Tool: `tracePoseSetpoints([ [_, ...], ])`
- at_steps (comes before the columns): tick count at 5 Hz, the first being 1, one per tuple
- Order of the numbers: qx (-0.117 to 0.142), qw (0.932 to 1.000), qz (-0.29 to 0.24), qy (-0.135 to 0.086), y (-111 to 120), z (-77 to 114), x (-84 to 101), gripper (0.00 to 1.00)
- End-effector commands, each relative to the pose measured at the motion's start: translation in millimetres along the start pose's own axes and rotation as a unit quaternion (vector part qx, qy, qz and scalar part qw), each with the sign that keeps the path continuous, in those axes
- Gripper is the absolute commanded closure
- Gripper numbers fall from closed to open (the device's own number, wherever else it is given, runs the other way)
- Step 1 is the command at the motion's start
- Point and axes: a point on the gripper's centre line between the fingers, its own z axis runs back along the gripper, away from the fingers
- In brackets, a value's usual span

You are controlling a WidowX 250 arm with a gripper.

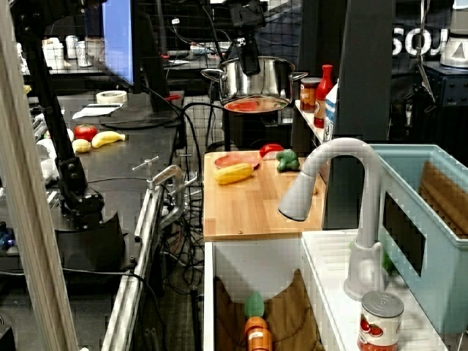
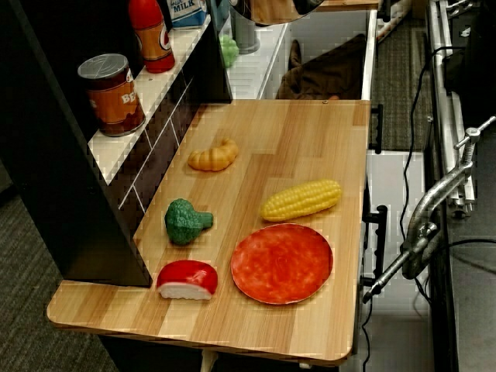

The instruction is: Lift pot

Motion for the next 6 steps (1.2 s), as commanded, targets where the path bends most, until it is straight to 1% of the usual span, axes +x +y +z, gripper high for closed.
tracePoseSetpoints([
  [1,0.015,0.9997,-0.005,-0.020,-2.1,13.3,3.4,1.00],
  [6,0.012,0.9996,0.004,-0.024,0.9,15.2,5.3,1.00],
])
